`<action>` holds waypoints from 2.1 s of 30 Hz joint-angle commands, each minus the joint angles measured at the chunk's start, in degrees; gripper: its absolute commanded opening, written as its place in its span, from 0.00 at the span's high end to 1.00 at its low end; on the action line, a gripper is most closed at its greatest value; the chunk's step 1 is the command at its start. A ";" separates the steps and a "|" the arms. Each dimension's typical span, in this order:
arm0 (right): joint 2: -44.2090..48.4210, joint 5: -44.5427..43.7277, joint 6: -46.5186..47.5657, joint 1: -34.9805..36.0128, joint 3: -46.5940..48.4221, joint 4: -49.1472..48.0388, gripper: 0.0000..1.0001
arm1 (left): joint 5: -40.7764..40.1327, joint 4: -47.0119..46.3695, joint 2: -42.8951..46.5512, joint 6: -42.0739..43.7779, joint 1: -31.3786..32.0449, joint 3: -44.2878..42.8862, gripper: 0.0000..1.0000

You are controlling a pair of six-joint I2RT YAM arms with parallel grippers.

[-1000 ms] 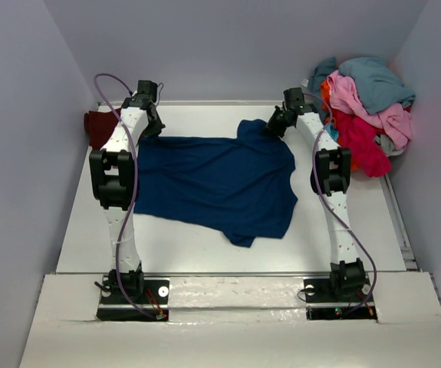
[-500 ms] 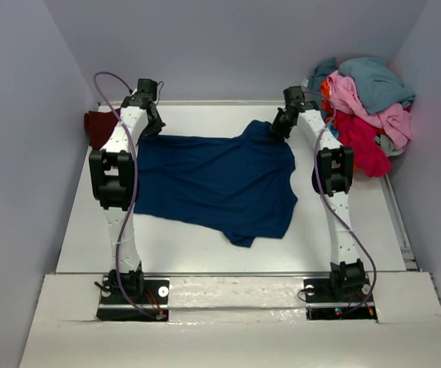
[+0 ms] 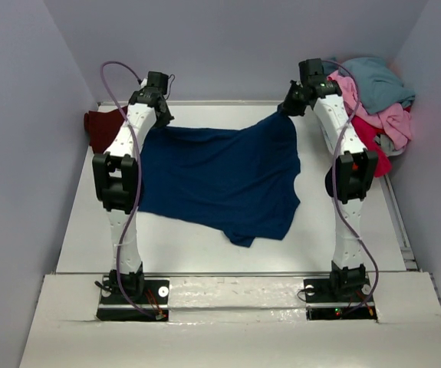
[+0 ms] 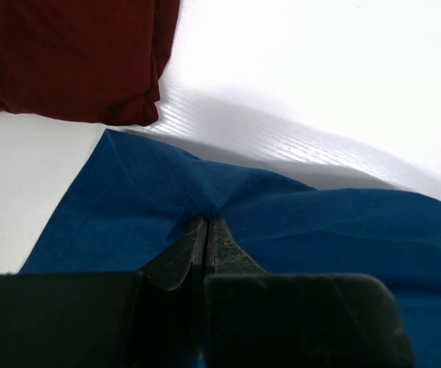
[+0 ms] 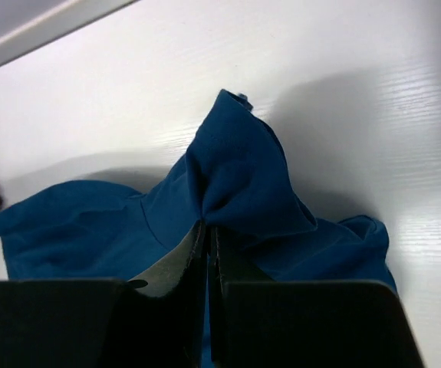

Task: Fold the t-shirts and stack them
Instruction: Grap the side of the flattened tshirt furthest away from the robot with both arms, then fold the flattened tshirt in 1/3 of the way

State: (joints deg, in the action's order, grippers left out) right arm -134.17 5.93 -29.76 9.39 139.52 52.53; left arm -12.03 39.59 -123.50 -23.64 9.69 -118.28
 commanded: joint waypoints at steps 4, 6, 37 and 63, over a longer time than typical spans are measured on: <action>11.55 -3.03 3.30 0.54 -9.16 -0.85 0.93 | -5.80 0.05 12.13 0.00 1.47 0.58 0.94; 16.55 -4.44 3.92 1.07 -15.40 -2.16 0.93 | -6.60 -0.83 14.77 -0.09 1.47 3.92 0.94; 14.74 -5.49 3.83 3.27 -22.21 -4.46 0.93 | -5.55 -3.22 6.90 -0.53 2.00 1.84 0.94; -0.92 -6.47 0.49 -2.00 0.13 1.08 0.93 | -0.36 -5.32 -7.01 -1.76 -6.44 -12.59 0.94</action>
State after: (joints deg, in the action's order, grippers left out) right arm -133.75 -1.15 -28.84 8.69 137.01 52.75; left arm -12.49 35.42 -130.28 -25.17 3.73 -128.40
